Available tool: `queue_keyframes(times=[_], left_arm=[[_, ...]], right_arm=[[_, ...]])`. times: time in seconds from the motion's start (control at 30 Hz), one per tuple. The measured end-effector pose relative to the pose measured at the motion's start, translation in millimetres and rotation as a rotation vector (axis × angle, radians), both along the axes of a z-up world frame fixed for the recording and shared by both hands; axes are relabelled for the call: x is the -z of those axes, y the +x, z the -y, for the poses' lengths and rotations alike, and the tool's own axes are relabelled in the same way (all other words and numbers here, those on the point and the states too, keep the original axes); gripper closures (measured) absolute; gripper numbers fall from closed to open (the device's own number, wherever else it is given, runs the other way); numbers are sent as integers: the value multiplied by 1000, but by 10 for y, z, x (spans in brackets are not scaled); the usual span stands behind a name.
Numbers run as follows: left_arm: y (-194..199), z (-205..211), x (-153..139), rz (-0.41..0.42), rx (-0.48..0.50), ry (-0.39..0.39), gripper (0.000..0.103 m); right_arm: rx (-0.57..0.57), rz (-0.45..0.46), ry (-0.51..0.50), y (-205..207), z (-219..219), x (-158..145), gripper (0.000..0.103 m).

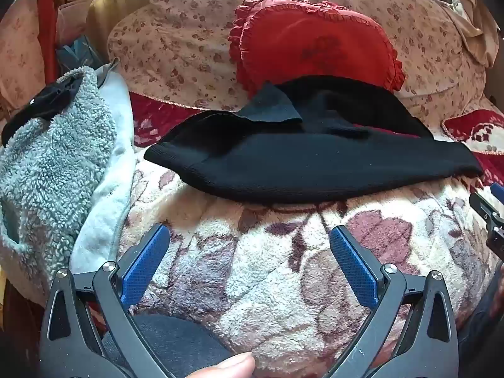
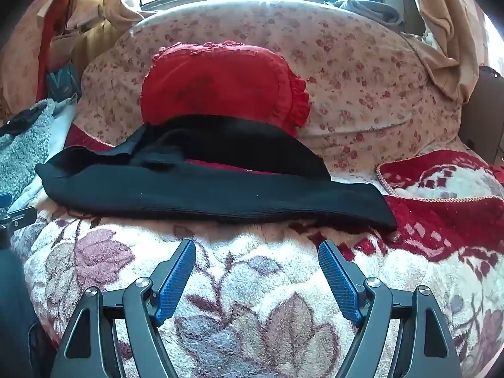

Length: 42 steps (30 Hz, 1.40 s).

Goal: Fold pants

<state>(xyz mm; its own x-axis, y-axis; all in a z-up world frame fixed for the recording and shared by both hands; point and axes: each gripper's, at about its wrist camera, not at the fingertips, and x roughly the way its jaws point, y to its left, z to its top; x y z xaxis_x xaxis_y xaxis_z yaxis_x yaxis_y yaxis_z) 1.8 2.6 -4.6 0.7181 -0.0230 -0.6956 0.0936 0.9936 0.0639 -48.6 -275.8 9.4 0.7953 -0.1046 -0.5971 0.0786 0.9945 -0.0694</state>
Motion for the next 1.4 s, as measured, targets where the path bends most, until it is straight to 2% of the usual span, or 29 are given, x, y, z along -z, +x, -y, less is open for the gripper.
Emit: queue_keyframes(times=[0.17, 0.37, 0.47, 0.53, 0.63, 0.67, 0.7, 0.77, 0.87, 0.93, 0.97, 1.03, 1.17, 1.23, 1.3, 1.4], left_arm=[[67, 35, 43, -28, 0, 0, 1], [1, 35, -32, -6, 7, 1, 1], [-92, -36, -241, 33, 6, -46, 1], [-225, -113, -566, 100, 18, -119, 1], [-433, -200, -989, 220, 51, -274, 1], [-472, -205, -1071, 233, 79, -318, 1], [-459, -174, -1098, 216, 109, -317, 1], [-392, -133, -1057, 187, 118, -288, 1], [-238, -186, -801, 141, 84, -315, 1], [-148, -253, -536, 92, 77, -369, 1], [-62, -288, -429, 18, 54, -394, 7], [-82, -323, -415, 22, 75, -446, 8], [-127, -177, -426, 40, 37, -384, 8], [-96, -7, -402, 30, 15, -297, 8], [-111, 108, -429, 56, -19, -198, 8], [-158, 178, -407, 99, -66, -81, 8]], right_arm=[[6, 8, 0, -14, -6, -15, 24], [14, 18, 10, -13, 16, -35, 24], [29, 47, 15, -26, 50, -119, 26], [50, 101, -11, -102, 54, -205, 26], [93, 218, -70, -243, 47, -364, 26], [98, 235, -73, -257, 54, -401, 26], [97, 236, -79, -266, 65, -414, 26], [88, 216, -18, -245, 131, -404, 26], [91, 151, 18, -204, 203, -347, 26], [96, 179, -1, -251, 209, -382, 26], [96, 200, -22, -284, 198, -408, 26], [78, 205, -51, -307, 159, -429, 26], [26, 96, -40, -188, 80, -307, 27], [14, 98, -48, -197, 49, -304, 27], [-1, 124, -66, -246, 9, -328, 27], [-25, 112, -86, -286, -28, -282, 27]])
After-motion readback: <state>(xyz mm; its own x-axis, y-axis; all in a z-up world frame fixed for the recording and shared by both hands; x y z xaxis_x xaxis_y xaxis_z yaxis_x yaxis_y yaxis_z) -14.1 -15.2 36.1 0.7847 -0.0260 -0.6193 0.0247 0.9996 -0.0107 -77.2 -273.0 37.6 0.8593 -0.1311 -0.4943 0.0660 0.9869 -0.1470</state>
